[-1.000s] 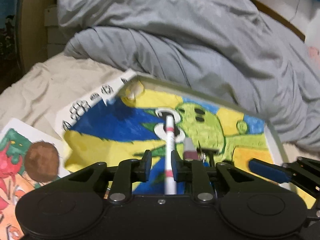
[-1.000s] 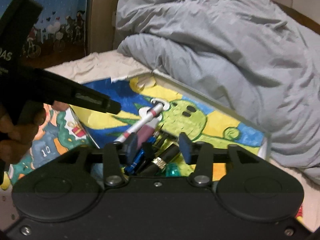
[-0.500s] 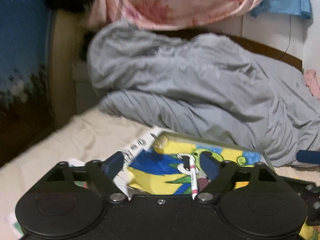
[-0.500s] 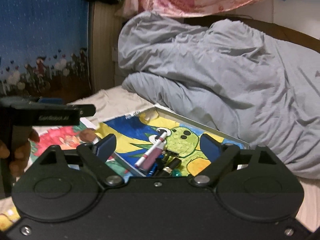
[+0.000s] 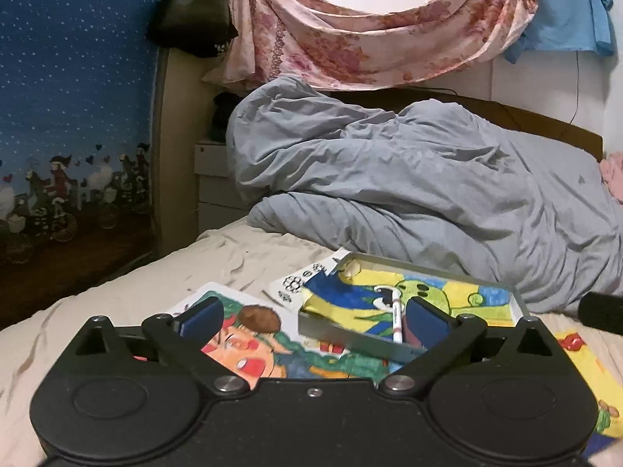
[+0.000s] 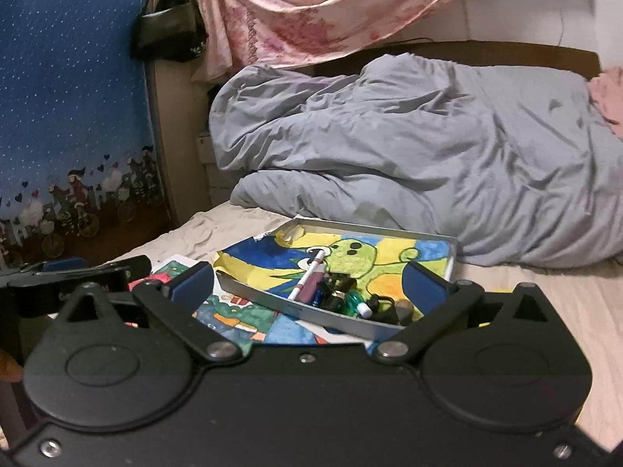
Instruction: Organize rigid objects
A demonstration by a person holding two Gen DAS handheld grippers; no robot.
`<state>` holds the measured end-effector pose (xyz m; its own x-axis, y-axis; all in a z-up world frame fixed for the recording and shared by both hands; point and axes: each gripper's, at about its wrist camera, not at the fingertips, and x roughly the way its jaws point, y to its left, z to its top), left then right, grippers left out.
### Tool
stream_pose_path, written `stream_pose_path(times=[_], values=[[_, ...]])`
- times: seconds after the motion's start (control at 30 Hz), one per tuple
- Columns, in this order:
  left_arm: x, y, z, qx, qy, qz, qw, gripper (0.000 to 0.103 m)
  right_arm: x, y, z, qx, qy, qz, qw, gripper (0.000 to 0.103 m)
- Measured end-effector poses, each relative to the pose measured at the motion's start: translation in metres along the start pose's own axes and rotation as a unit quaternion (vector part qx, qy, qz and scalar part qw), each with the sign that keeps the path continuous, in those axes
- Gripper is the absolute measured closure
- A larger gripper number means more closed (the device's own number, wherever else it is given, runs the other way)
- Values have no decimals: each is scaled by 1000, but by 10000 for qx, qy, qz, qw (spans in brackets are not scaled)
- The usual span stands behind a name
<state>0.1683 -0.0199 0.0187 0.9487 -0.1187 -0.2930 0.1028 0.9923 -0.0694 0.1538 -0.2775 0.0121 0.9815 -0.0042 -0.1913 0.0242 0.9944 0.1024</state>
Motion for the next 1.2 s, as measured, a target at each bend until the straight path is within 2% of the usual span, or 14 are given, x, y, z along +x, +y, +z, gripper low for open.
stream_pose_path(times=[0.3, 0.6, 0.9, 1.2], values=[[-48, -2, -21, 136, -91, 43, 9999, 1, -39, 4, -36, 263, 108, -271, 9992, 1], [-75, 3, -47, 78, 65, 258, 9996, 1, -62, 9, -49, 216, 69, -490, 9985, 1], [-86, 2, -60, 285, 146, 159, 9994, 1, -53, 3, -66, 292, 228, -657, 9972, 1], [-80, 3, -65, 215, 327, 78, 9992, 1, -39, -1, -77, 361, 319, -705, 9963, 1]])
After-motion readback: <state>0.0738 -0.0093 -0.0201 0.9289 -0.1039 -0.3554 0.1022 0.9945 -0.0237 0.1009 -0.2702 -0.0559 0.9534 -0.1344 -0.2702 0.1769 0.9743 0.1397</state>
